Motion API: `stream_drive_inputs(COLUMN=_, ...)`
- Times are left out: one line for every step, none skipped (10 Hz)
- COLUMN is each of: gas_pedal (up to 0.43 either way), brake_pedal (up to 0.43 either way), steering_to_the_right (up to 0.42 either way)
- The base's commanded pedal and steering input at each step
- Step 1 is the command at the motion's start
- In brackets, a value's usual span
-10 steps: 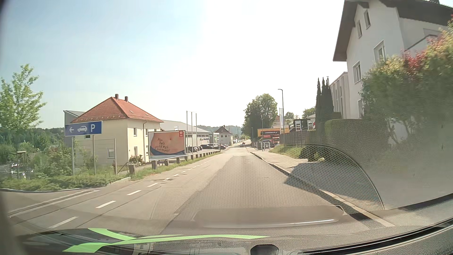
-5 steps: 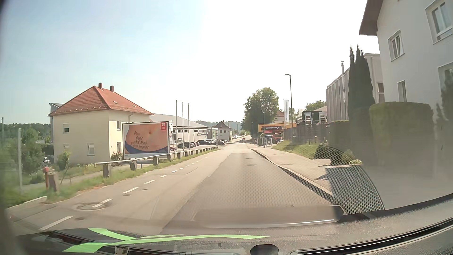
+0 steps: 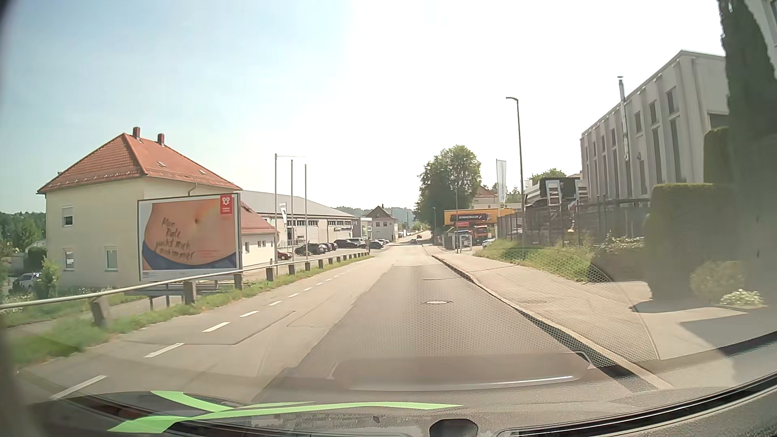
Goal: Follow the waypoints while adhering to traffic rules and regulations
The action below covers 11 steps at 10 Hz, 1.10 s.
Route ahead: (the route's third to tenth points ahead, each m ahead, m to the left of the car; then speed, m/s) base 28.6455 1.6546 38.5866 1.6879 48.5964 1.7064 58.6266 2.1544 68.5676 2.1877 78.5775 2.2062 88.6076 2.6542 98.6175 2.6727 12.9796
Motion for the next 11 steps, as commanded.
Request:
stream_drive_inputs(gas_pedal=0.110, brake_pedal=0.000, steering_to_the_right=-0.005)
stream_drive_inputs(gas_pedal=0.110, brake_pedal=0.000, steering_to_the_right=-0.005)
stream_drive_inputs(gas_pedal=0.110, brake_pedal=0.000, steering_to_the_right=-0.005)
stream_drive_inputs(gas_pedal=0.110, brake_pedal=0.000, steering_to_the_right=-0.005)
stream_drive_inputs(gas_pedal=0.110, brake_pedal=0.000, steering_to_the_right=-0.005)
stream_drive_inputs(gas_pedal=0.110, brake_pedal=0.000, steering_to_the_right=-0.005)
stream_drive_inputs(gas_pedal=0.110, brake_pedal=0.000, steering_to_the_right=-0.004)
stream_drive_inputs(gas_pedal=0.110, brake_pedal=0.000, steering_to_the_right=-0.004)
stream_drive_inputs(gas_pedal=0.110, brake_pedal=0.000, steering_to_the_right=-0.004)
stream_drive_inputs(gas_pedal=0.110, brake_pedal=0.000, steering_to_the_right=-0.004)
stream_drive_inputs(gas_pedal=0.110, brake_pedal=0.000, steering_to_the_right=-0.004)
